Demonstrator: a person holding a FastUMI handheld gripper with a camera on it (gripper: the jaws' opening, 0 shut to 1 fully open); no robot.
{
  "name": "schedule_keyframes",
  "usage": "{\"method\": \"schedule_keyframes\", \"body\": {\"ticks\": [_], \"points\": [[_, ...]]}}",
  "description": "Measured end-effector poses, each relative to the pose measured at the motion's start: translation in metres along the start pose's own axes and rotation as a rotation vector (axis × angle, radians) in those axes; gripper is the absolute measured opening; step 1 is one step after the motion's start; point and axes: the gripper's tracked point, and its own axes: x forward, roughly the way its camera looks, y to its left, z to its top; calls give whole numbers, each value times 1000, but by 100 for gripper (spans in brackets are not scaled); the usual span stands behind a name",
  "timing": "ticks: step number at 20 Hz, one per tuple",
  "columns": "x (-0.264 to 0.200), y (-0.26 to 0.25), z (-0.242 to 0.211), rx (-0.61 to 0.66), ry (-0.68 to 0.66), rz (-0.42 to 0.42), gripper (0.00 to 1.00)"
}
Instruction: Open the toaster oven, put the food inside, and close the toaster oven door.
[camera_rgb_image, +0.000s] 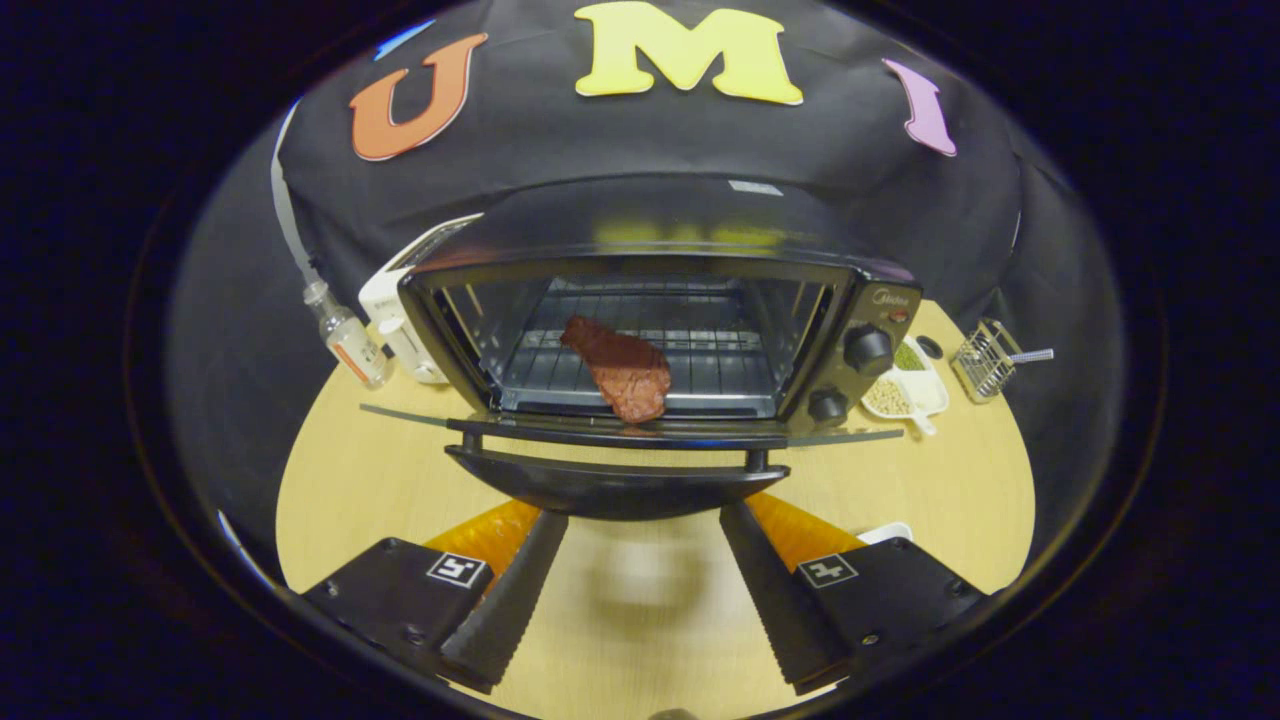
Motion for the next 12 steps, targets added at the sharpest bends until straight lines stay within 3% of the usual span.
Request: {"method": "schedule_keyframes", "body": {"ticks": [5, 12], "points": [[-7, -2, 29, 8, -87, 4, 98], [-43, -18, 30, 27, -115, 17, 98]]}}
